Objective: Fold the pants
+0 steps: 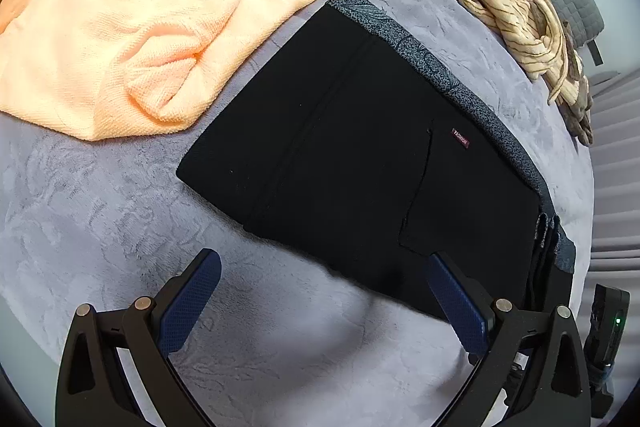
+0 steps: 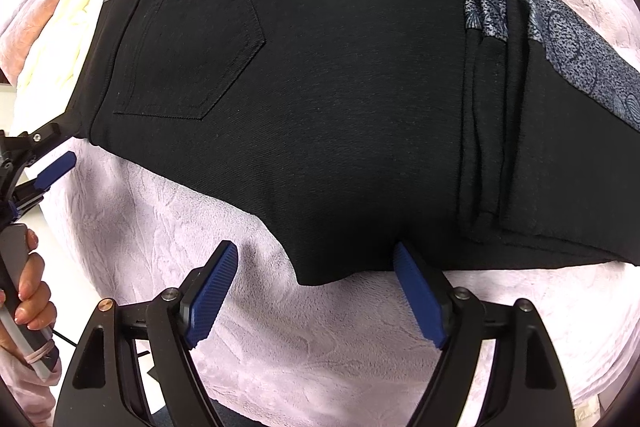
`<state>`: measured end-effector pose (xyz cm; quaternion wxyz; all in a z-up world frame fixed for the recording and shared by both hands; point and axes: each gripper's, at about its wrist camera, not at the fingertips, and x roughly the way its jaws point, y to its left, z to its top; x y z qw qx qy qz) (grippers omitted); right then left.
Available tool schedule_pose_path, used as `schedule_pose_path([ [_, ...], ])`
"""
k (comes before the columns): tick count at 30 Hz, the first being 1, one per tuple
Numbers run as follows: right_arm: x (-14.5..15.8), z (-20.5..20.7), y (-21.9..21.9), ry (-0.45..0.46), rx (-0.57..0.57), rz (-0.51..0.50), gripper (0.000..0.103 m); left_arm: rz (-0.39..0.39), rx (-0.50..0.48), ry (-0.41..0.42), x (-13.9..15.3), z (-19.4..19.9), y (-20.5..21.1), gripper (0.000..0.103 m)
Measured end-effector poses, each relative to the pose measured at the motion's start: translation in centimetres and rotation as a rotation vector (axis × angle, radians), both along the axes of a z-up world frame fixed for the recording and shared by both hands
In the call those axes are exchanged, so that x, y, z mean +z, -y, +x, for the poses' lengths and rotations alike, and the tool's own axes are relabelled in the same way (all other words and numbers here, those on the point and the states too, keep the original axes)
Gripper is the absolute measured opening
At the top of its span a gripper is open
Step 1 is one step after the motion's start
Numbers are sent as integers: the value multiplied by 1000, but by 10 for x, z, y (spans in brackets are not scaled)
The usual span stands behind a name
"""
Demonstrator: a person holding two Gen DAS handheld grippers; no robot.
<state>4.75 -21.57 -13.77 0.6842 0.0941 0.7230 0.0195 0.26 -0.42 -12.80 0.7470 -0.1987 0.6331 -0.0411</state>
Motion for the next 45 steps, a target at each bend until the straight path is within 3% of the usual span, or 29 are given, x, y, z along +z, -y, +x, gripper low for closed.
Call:
schedule_pose_path([
  [14, -4, -3, -6, 1, 12, 2, 84, -210, 159, 5, -26, -3, -18, 103],
  [19, -5, -5, -13, -3, 18, -1, 84, -327, 131, 69, -1, 7, -1, 103],
  [22, -6, -5, -14, -1, 22, 1, 85, -312, 60, 148, 17, 17, 19, 103],
  [24, -8, -6, -15, -1, 21, 5, 85, -260, 66, 125, 11, 25, 23, 103],
  [28, -8, -5, -12, 4, 19, 18, 85, -295, 160, 115, 8, 15, 6, 103],
  [34, -9, -8, -5, 17, 11, 36, 86, -327, 193, 49, -19, 0, -4, 103],
  [39, -9, -10, -4, 23, 27, 31, 85, -380, 222, 62, -33, 10, -6, 103],
  [42, -11, -13, -9, 27, 52, 18, 86, -398, 244, 76, -20, 20, -7, 103],
  [45, -12, -14, -11, 31, 64, 12, 86, -392, 213, 163, 12, 26, 3, 103],
])
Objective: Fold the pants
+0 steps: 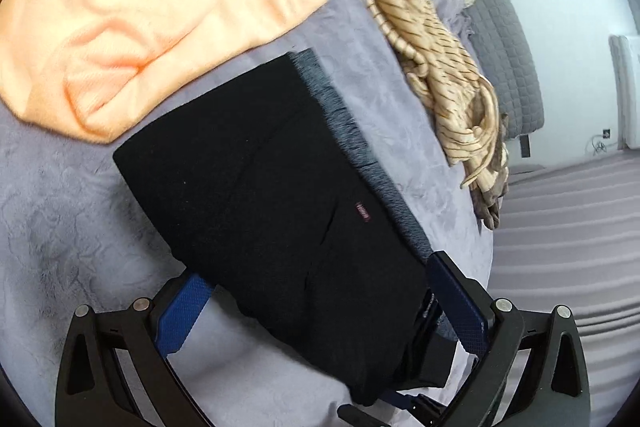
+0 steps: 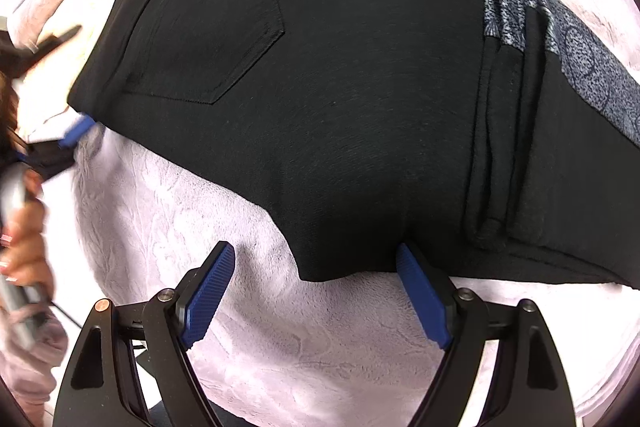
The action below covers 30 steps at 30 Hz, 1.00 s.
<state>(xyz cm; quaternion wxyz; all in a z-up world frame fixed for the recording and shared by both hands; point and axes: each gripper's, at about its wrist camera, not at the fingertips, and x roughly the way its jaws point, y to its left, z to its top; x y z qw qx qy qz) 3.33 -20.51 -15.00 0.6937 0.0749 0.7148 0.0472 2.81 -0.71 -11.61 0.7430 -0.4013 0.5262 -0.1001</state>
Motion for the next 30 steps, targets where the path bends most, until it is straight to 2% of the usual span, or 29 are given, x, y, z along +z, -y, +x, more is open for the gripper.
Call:
schedule_pose_path([
  [3, -1, -2, 1, 6, -11, 7, 86, 113, -41, -26, -8, 6, 12, 103],
  [5, 4, -2, 4, 11, -19, 18, 86, 126, -45, -92, -30, 8, 11, 100],
  [6, 11, -2, 6, 23, -24, 23, 85, 129, -41, -114, -38, 9, 9, 87],
  [7, 20, -1, 10, 41, -29, 25, 84, 151, -45, -127, -42, 9, 7, 80],
  [9, 43, 2, 19, 89, -47, 43, 84, 229, -65, -130, -40, 11, 7, 53],
  [11, 69, 12, 31, 133, -71, 73, 85, 318, -108, -90, -31, 10, 15, 43],
  [13, 91, 28, 38, 164, -84, 103, 85, 497, -193, 0, -14, 6, 36, 42],
  [17, 135, 82, 37, 216, -59, 163, 85, 959, -422, 200, -3, -16, 103, 41],
  [18, 145, 96, 30, 218, -30, 168, 85, 1014, -453, 228, -4, -21, 111, 41],
  [20, 158, 127, 1, 209, 65, 173, 85, 1069, -488, 259, -5, -26, 119, 41],
  [24, 156, 174, -69, 132, 241, 181, 85, 1070, -502, 267, -7, -24, 119, 41],
  [27, 130, 189, -127, 37, 361, 191, 85, 1080, -504, 269, -5, -23, 119, 41],
  [30, 90, 194, -176, -106, 442, 168, 85, 1084, -501, 270, -4, -22, 121, 41],
])
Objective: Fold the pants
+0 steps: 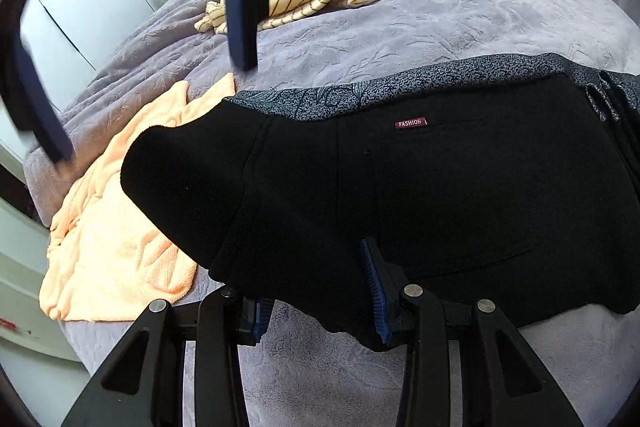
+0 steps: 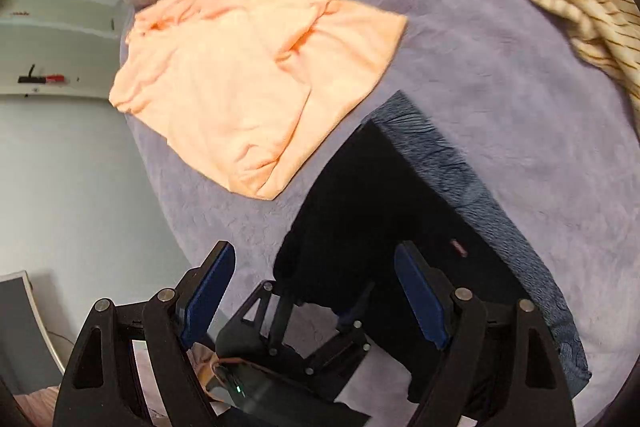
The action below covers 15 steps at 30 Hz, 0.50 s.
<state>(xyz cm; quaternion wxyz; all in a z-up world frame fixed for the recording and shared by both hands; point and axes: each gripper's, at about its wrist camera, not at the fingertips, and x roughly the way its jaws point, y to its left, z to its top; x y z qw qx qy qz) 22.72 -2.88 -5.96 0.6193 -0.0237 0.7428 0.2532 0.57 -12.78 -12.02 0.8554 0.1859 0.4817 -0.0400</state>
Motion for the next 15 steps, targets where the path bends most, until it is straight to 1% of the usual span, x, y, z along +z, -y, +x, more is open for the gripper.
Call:
schedule_pose_path([
  [2, -25, -5, -16, -60, 52, -48, 85, -1, 0, 3, 1, -1, -1, 41],
  [4, -45, -5, -23, -99, 77, -91, 84, 2, -3, 8, 2, -1, 0, 41],
  [5, -56, -6, -23, -120, 81, -117, 78, 1, -5, 6, 3, -1, 1, 41],
  [6, -62, -6, -20, -130, 83, -137, 65, -1, -6, -5, 3, 0, 1, 41],
  [7, -68, -6, -15, -134, 77, -145, 29, -1, -9, -1, 5, -2, 2, 41],
  [8, -68, -5, -10, -132, 62, -144, 21, 0, -24, 19, 12, -4, 4, 41],
  [11, -45, -10, 15, -71, 14, -69, 17, -15, -60, 62, 36, -8, 15, 41],
  [15, 2, -27, 75, -14, -103, 85, 17, -75, -117, 118, 81, -14, 37, 41],
])
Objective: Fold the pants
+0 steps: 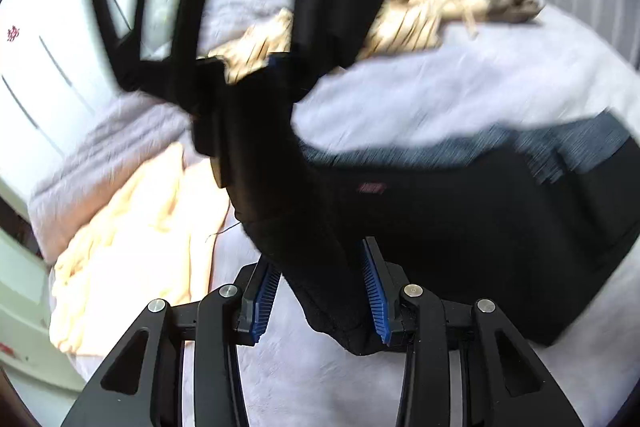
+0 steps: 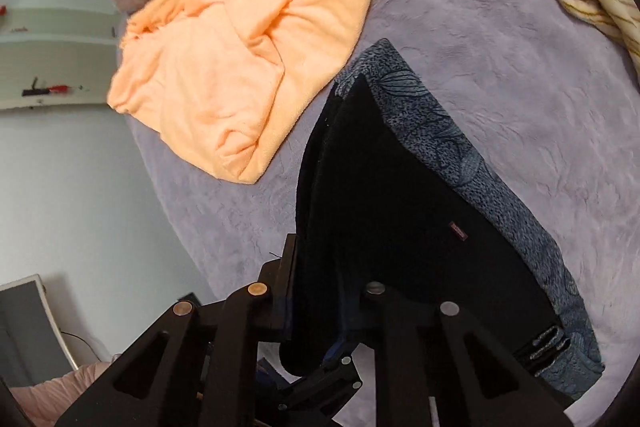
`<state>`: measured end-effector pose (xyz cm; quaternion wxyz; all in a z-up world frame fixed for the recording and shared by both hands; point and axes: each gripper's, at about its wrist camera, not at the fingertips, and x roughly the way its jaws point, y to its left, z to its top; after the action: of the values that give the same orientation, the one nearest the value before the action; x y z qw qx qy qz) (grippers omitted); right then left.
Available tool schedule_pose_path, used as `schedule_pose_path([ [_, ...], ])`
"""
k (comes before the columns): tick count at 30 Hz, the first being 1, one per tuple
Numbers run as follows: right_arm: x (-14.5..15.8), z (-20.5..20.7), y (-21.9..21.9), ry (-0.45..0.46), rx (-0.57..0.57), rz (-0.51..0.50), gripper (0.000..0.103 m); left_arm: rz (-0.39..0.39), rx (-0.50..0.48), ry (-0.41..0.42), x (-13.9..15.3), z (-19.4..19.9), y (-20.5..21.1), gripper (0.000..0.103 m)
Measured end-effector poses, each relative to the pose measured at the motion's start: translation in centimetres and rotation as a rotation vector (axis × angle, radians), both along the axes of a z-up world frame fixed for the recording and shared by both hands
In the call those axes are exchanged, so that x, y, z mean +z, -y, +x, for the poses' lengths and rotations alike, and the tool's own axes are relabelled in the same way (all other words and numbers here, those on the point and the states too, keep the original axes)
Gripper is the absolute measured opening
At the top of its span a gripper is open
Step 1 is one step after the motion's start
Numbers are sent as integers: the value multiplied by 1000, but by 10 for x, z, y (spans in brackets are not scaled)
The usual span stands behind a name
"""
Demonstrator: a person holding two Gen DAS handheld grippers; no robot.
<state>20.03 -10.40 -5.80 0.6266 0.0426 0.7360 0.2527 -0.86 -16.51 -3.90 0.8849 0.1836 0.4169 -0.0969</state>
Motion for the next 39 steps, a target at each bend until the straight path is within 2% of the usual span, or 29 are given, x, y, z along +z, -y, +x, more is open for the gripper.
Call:
schedule_pose_path([
  [4, 49, -19, 73, 64, -162, 152, 17, -60, -79, 45, 40, -10, 33, 41],
  [7, 80, -43, 131, 122, -268, 232, 18, -86, -173, 69, 63, -22, 72, 41],
  [11, 104, -82, 213, 194, -403, 291, 18, -101, -309, 62, 75, -39, 131, 41],
  [14, 106, -118, 278, 226, -505, 307, 18, -78, -413, 45, 67, -51, 183, 41],
  [16, 97, -144, 322, 232, -581, 311, 18, -66, -466, 23, 59, -60, 213, 41],
  [20, 63, -187, 383, 216, -696, 305, 18, -28, -558, -49, 25, -84, 269, 41],
  [23, 28, -208, 418, 182, -741, 252, 18, 16, -597, -93, -2, -95, 298, 41],
  [26, -13, -220, 442, 125, -811, 246, 18, 68, -619, -136, -27, -104, 317, 41],
  [30, -59, -236, 455, 73, -860, 240, 17, 109, -634, -144, -42, -110, 320, 43],
  [32, -74, -244, 460, 47, -888, 247, 18, 107, -636, -175, -42, -112, 316, 50],
  [33, -75, -247, 462, 43, -897, 255, 19, 96, -632, -199, -37, -111, 312, 60],
  [36, -71, -250, 461, 48, -903, 216, 21, 40, -595, -217, -18, -106, 297, 80],
  [39, -54, -252, 454, 72, -877, 104, 29, -10, -537, -245, -1, -95, 264, 81],
])
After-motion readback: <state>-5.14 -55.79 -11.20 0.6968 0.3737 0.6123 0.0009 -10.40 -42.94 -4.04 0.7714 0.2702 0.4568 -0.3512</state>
